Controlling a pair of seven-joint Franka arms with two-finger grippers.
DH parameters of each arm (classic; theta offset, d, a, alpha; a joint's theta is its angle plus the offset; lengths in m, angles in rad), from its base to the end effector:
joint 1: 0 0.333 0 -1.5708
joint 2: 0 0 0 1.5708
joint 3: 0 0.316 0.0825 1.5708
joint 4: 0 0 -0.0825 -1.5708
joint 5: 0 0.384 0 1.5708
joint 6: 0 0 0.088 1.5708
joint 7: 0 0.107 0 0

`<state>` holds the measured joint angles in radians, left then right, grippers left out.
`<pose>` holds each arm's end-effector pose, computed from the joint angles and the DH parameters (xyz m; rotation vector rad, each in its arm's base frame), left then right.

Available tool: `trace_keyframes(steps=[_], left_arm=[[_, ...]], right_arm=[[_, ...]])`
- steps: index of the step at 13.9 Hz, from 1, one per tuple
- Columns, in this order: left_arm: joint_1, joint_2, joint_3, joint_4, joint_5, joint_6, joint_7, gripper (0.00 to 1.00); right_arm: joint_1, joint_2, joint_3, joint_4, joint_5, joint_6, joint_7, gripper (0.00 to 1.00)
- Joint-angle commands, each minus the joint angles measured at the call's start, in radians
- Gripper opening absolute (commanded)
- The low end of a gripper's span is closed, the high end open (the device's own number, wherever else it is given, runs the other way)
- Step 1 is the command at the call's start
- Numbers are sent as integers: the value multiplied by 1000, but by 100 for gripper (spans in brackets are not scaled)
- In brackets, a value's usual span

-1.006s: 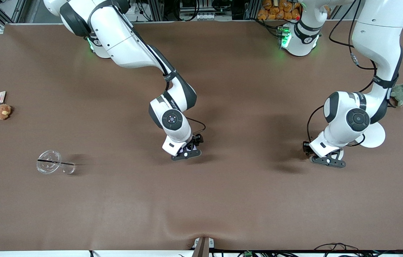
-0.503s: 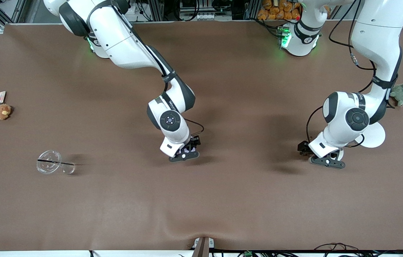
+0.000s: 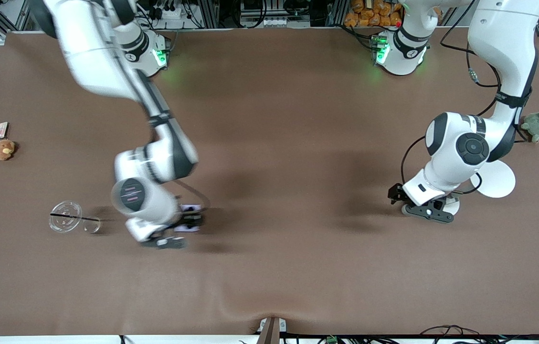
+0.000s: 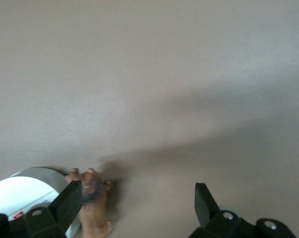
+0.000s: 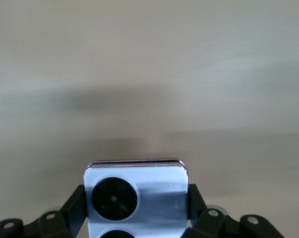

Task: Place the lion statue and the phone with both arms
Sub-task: 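Carry the lion to the lamp base while the right gripper carries the phone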

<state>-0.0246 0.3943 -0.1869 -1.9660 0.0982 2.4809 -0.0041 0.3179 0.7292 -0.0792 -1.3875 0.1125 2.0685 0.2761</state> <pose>0.6142 -0.1266 0.2869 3.0892 -0.4078 0.1996 0.7012 0.1885 0.2749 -3.1069 0.1158 0.0860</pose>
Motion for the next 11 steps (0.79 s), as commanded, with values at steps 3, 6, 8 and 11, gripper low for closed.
trace_keyframes(steps=[3,6,8,11], left_arm=[[5,-61,-88,104,6,-221,-112,100],[5,-101,-89,145,6,-310,-112,100],[8,-129,-89,173,6,-373,-111,100],[14,-178,-86,210,5,-454,-108,100]], right_arm=[[-178,9,22,-35,4,-42,-236,23],[-238,44,22,-39,-2,-33,-316,23],[-255,67,21,-42,-7,-16,-340,26],[-263,78,21,-53,-11,7,-365,39]])
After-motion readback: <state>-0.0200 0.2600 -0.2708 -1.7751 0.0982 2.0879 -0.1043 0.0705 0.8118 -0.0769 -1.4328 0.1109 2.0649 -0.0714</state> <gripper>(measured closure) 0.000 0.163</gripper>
